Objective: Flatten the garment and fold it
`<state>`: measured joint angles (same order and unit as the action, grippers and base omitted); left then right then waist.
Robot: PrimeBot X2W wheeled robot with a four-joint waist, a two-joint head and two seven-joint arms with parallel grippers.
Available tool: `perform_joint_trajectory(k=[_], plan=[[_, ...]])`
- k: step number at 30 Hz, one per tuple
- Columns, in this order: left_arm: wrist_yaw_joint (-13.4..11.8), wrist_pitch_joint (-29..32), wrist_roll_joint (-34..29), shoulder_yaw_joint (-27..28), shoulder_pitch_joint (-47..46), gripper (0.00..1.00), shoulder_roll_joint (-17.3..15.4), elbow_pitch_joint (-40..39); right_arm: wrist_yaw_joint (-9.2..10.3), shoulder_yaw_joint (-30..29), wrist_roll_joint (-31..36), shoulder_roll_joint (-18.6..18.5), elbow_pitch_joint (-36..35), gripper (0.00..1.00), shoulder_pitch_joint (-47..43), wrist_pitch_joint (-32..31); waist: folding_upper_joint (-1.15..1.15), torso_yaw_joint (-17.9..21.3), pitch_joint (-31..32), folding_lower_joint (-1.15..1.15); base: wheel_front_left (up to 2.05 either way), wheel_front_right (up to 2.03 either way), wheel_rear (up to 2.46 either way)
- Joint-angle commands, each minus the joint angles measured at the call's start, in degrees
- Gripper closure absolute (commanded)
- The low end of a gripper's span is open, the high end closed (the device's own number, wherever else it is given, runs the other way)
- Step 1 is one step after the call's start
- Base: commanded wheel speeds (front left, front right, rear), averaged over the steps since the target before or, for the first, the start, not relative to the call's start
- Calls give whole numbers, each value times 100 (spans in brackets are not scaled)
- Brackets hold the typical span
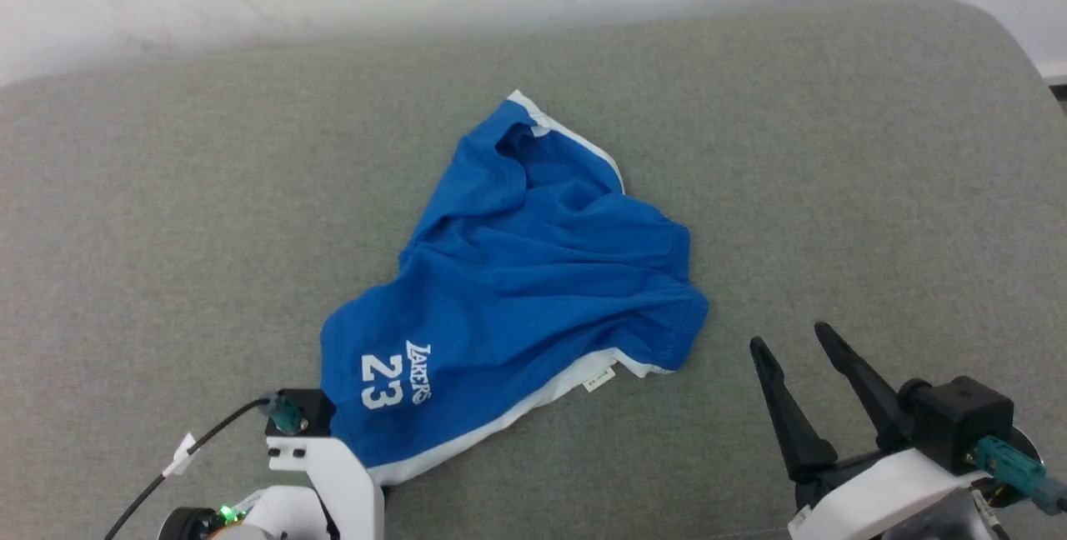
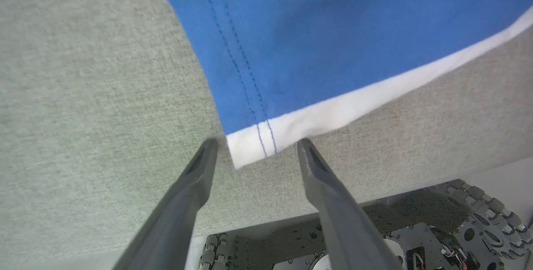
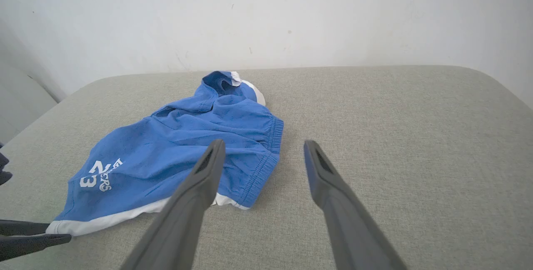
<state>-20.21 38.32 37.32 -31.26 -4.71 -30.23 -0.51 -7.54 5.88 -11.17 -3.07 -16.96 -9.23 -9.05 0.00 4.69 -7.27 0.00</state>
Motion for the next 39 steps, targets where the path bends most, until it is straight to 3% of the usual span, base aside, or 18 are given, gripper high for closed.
perform_joint_trajectory(k=[1, 5, 6, 7, 9, 14, 19, 29, 39], plan=[[9, -13, 42, 3, -181, 0, 97, 198, 5, 20, -13, 19, -47, 0, 123, 4, 0, 85, -198, 0, 0, 0, 0], [-1, 53, 141, -24, -296, 0, 292, 597, 5, -15, -13, 19, -67, 0, 205, 8, 0, 126, -323, 0, 0, 0, 0], [18, 101, 176, -58, -302, 22, 338, 680, 5, -25, -6, 19, -68, 0, 218, -1, 0, 129, -340, 0, 0, 0, 0], [35, 142, 212, -89, -301, 57, 388, 756, 5, -31, -3, 19, -69, 0, 228, -16, 0, 133, -359, 0, 0, 0, 0], [87, 208, 296, -150, -287, 100, 496, 884, 5, -26, 21, 19, -75, 0, 242, -56, 0, 132, -391, 0, 0, 0, 0], [142, -62, 372, -147, -240, 100, 720, 1074, 5, -65, 59, 19, -57, 0, 230, -253, 0, 97, -398, 0, 0, 0, 0], [73, -508, 237, -18, -170, 100, 637, 915, 5, -143, -25, 16, 146, 0, 243, -757, 0, 12, -328, 0, 0, 0, 0], [-134, -1174, -89, 214, 34, 100, 322, -141, 5, 78, -606, -163, 1159, 0, 970, -2093, 0, -272, -346, 0, 0, 0, 0], [-163, -1276, -280, 211, -16, 100, 148, -931, 5, 293, -882, -238, 2544, 0, 2219, -2940, 0, -523, -574, 0, 0, 0, 0]])
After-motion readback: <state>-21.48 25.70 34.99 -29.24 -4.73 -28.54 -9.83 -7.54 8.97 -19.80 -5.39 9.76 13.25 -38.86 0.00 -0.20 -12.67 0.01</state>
